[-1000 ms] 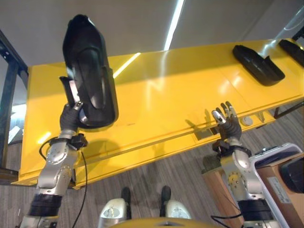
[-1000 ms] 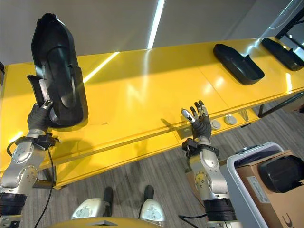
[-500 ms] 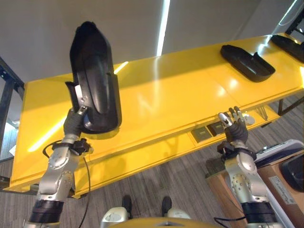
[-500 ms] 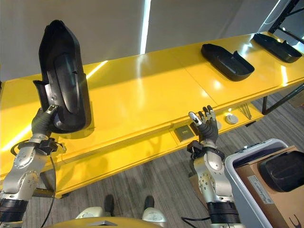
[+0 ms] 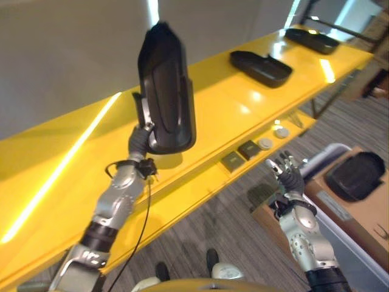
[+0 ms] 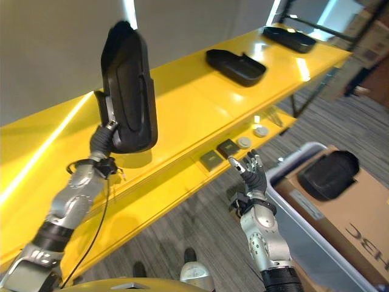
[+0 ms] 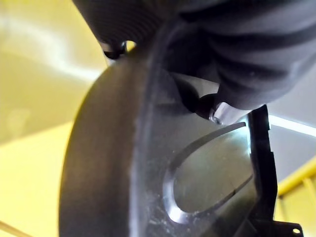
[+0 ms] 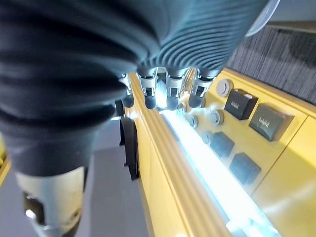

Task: Move parts from the plastic box to the shelf.

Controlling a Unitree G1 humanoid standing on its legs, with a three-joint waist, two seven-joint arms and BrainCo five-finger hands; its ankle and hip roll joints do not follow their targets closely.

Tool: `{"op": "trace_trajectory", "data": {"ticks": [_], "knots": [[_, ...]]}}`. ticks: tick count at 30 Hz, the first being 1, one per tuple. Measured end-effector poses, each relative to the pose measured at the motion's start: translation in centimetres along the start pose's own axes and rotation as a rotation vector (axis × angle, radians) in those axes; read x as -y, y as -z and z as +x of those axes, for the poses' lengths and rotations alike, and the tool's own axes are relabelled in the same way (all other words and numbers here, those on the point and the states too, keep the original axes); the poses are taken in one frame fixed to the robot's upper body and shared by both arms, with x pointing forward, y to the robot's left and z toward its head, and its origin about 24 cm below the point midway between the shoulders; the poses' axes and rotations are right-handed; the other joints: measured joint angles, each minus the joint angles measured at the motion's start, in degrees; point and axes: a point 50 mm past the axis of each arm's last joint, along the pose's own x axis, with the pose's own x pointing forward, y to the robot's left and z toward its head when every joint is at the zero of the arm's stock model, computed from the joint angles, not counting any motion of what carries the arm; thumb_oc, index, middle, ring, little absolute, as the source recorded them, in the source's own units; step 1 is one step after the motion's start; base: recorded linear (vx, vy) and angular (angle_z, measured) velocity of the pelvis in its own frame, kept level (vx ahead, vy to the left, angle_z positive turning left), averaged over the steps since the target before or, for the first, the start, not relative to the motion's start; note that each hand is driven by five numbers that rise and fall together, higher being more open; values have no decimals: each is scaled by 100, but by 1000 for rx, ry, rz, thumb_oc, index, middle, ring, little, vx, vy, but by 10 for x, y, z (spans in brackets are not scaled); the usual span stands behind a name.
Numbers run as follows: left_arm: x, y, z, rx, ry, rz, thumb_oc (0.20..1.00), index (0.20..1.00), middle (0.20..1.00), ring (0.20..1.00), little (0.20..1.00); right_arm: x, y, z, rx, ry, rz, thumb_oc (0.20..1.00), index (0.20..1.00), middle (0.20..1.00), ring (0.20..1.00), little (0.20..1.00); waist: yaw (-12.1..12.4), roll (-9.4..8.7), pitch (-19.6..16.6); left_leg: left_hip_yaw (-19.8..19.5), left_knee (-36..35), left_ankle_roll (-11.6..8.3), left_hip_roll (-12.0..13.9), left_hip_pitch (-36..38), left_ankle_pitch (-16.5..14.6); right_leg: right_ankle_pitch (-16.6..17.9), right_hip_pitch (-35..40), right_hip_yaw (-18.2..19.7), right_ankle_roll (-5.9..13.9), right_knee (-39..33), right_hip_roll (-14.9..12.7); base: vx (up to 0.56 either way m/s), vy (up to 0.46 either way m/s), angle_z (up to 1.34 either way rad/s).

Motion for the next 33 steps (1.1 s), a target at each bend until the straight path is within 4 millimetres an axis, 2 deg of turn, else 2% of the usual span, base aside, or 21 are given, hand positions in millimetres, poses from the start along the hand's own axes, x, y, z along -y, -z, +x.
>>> {"op": "trace_trajectory", "data": {"ticks": [2,3,4,6,8,9,12,15,19,23,26,33], "knots": [[-9,19,9,-66,-132,-13,200,200,200,200,200,4,3,1,-14,8,-19,1000,1000,1000,1000,1000,-155,13,-3,153,1,-32,75,-66,15,19,-144,158,-30,0,76,-122,-32,-39],[-11,23,10,-79,-181,-29,200,200,200,200,200,5,3,2,-18,7,-34,1000,1000,1000,1000,1000,-214,14,-3,203,1,-49,102,-131,27,39,-232,199,-56,0,100,-180,-27,-28],[-11,23,12,-51,-250,-70,200,200,200,200,200,10,2,3,-20,7,-63,1000,1000,1000,1000,1000,-313,20,5,212,7,-64,135,-327,88,127,-441,212,-168,2,138,-175,-32,-12],[-5,10,19,2,-272,-129,200,200,200,200,200,13,5,6,-32,15,-84,1000,1000,1000,1000,1000,-331,23,43,218,23,-75,171,-446,141,178,-548,204,-219,2,175,-107,-29,-2],[-4,2,27,32,-324,-158,200,200,200,200,200,8,4,11,-27,3,-80,1000,1000,1000,1000,1000,-356,39,118,246,30,-90,202,-460,151,172,-563,211,-204,1,203,-16,-38,-2],[-3,-8,34,54,-363,-178,200,200,200,200,200,3,-2,15,5,-16,-71,1000,1000,1000,1000,1000,-387,94,264,244,26,-134,212,-462,118,183,-565,210,-206,1,209,25,-61,0],[-5,-12,37,62,-421,-190,200,200,200,200,200,0,-6,18,19,-24,-68,1000,1000,1000,1000,1000,-434,175,438,248,31,-142,236,-464,121,196,-562,204,-227,1,224,40,-56,0],[-6,-13,37,68,-461,-176,200,200,200,200,200,1,-3,16,8,-23,-70,1000,1000,1000,1000,1000,-467,158,540,310,31,-167,287,-422,125,196,-531,209,-242,0,269,66,-65,-3],[-11,-12,42,79,-546,-42,200,200,200,200,200,2,3,12,-13,-24,-77,1000,1000,1000,1000,1000,-562,131,568,376,31,-186,325,-296,133,156,-436,237,-293,0,307,27,-41,-6],[-7,-24,51,100,-572,69,200,200,200,200,200,1,2,13,-9,-26,-76,1000,1000,1000,1000,1000,-625,94,698,424,27,-185,319,-292,132,160,-452,277,-291,1,304,-1,-8,-7],[-15,-30,55,97,-619,162,200,200,200,200,200,1,2,13,-9,-27,-75,1000,1000,1000,1000,1000,-711,98,734,512,19,-188,318,-248,113,154,-450,352,-285,0,308,37,-6,-12],[-30,-31,61,43,-704,260,200,200,200,200,200,-1,0,14,-3,-33,-75,1000,1000,1000,1000,1000,-819,120,748,536,25,-201,315,-157,87,133,-363,369,-282,1,304,10,2,-1]]}}
